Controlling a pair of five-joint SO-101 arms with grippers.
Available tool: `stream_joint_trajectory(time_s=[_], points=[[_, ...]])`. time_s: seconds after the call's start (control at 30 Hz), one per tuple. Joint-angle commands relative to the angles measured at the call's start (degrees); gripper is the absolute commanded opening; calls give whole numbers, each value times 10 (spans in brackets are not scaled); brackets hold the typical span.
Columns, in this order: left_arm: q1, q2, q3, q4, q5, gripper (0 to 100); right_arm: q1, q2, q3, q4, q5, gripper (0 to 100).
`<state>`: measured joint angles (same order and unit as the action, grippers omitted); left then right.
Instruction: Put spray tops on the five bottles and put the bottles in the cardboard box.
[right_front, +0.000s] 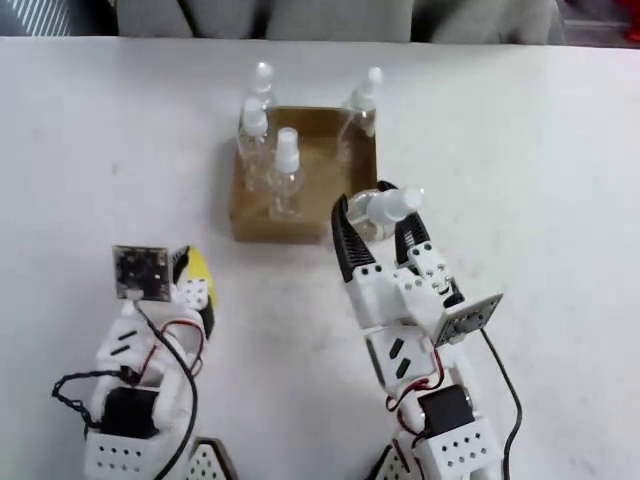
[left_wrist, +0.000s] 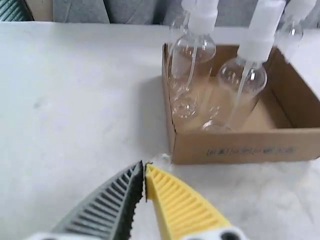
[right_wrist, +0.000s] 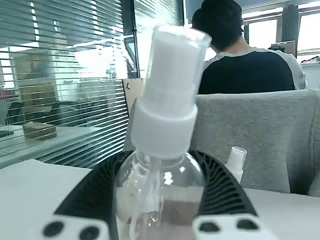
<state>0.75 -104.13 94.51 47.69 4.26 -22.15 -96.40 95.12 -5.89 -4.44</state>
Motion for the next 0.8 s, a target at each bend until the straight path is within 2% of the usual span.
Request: stream_joint_trajectory(time_s=[0.0,0.2,0.43,0.57,0.77], points=[[-5,-4,5,0,-30,20,6,4,-41,-15,15,16],[-25,-4,25,4,-33,20,9,34,-93,-15,16,16],[-33,-3,25,87,-33,20,10,235,-233,-21,16,16],[-33,-3,25,121,-33,20,10,342,-250,-109,16,16],[-31,-2,25,124,-33,20,10,505,-253,-245,16,16]])
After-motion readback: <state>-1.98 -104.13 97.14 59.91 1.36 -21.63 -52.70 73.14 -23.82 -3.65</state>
